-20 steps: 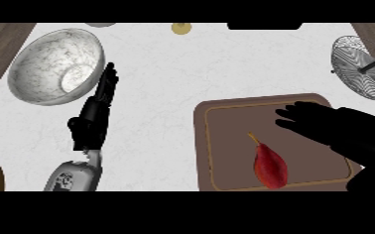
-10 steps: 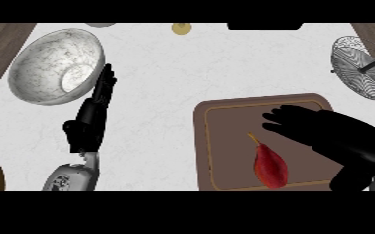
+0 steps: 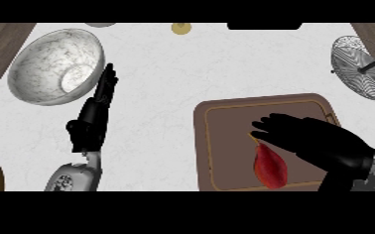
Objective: Pick the pear from the tray and place it in the tiered basket
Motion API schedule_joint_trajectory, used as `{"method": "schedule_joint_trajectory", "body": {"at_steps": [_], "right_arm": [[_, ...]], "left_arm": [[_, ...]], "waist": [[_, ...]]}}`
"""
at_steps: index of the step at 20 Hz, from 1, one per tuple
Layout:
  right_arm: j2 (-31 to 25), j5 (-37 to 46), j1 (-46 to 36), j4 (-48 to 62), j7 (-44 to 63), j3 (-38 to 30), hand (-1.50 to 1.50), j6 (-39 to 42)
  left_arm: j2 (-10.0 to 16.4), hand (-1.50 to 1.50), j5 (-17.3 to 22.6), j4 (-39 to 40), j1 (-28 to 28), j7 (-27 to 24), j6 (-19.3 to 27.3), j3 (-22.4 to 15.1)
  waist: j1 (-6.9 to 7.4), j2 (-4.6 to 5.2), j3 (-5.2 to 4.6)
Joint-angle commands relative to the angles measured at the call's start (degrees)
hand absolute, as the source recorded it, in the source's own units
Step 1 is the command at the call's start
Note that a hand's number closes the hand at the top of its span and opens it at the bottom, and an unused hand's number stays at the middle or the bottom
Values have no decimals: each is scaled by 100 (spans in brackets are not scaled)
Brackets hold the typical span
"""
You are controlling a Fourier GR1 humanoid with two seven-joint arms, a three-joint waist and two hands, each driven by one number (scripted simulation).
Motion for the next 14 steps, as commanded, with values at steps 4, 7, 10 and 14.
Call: {"method": "schedule_joint_trajectory", "body": {"at_steps": [4,7,10,14], "right_arm": [[351,468,-234,505,-118,233,-150,-45],[151,238,-143,158,-274,-138,-150,377],[459,504,-53,452,-147,166,-150,94],[797,696,-343,861,-61,275,-150,1]], "left_arm": [[-69,0,-74,-287,176,136,-68,-49],[-161,0,-112,191,-203,10,-55,45],[49,0,-11,-324,8,283,-298,112],[-26,0,-8,-654,281,364,-273,74]], "waist": [[19,-2,-1],[-18,-2,-2],[-1,-3,-1],[18,-4,-1]]}}
